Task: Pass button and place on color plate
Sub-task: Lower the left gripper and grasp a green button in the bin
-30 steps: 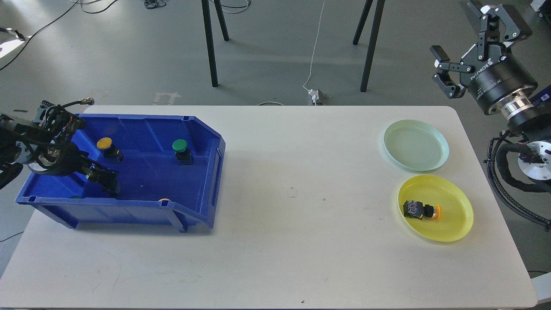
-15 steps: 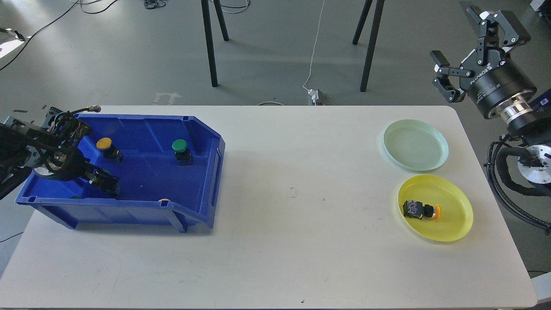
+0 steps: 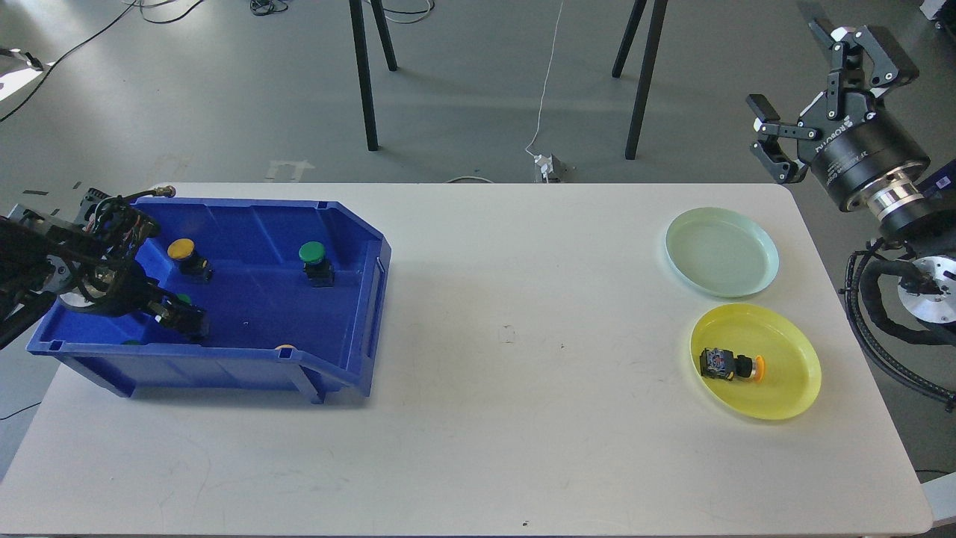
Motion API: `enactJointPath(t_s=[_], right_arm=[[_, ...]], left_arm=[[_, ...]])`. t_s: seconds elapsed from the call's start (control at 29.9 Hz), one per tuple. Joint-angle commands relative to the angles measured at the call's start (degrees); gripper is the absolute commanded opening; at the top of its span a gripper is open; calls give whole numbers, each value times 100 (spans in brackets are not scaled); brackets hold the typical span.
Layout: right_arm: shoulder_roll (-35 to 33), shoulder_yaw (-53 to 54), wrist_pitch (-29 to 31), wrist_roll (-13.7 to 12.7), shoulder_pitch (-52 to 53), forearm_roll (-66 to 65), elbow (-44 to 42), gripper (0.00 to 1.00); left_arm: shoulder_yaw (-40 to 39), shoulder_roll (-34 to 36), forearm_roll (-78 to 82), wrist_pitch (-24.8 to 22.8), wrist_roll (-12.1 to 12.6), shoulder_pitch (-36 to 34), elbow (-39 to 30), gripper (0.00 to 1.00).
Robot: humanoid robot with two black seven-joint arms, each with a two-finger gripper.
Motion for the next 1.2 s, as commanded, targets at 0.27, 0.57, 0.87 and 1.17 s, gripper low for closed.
enactJointPath(t_s=[0.27,0.57,0.87,1.17], right_arm=[[0,9,0,0,-27,0,0,96],[9,9,0,0,-36,0,0,96],[9,9,-9,0,-79,0,0,96],[9,18,-9,0,-115,0,0,96]], left_arm=[[228,2,-1,0,0,-9,2,69],[228,-16,-45,0,0,0,10,56],[228,-60,-36,0,0,-9,19,36],[228,-60,-36,0,0,-35,19,16]])
